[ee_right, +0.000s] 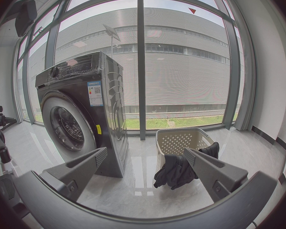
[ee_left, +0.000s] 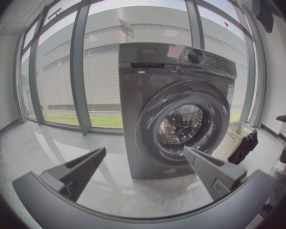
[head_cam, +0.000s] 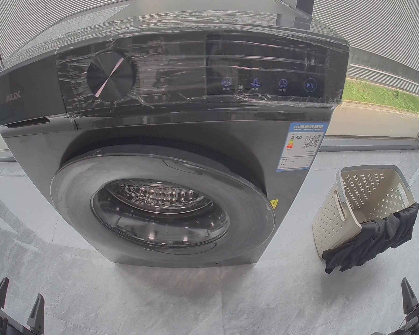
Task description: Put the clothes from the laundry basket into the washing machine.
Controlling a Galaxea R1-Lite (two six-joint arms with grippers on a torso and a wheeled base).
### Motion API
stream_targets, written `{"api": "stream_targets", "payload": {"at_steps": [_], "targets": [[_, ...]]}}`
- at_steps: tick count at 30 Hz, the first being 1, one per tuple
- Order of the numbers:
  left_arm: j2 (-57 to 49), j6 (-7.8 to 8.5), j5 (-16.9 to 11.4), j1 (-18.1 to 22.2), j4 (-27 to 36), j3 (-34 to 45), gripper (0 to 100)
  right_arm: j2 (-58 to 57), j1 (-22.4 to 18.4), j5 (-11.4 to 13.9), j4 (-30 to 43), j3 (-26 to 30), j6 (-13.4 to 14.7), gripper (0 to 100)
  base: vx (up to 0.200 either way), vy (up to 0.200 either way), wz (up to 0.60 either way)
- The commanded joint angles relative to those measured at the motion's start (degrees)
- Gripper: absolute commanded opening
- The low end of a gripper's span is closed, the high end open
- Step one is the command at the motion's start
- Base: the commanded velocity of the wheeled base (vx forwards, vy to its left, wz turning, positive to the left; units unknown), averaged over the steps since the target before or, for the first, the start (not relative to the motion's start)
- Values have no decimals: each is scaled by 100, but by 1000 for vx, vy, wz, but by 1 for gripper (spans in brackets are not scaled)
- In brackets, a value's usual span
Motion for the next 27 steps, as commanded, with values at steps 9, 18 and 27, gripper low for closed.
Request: {"api": "stream_targets", "payload": {"at_steps": [9, 18, 27], "targets": [[-84, 14, 4, 2, -10, 92, 100, -93, 0, 4, -2, 101, 0, 100, 0, 156, 0], [-84, -4, 4, -7, -1, 92, 100, -93, 0, 4, -2, 101, 0, 100, -44, 0, 0], [-84, 5, 4, 2, -1, 92, 100, -93, 0, 4, -2, 101, 0, 100, -89, 0, 0]]}}
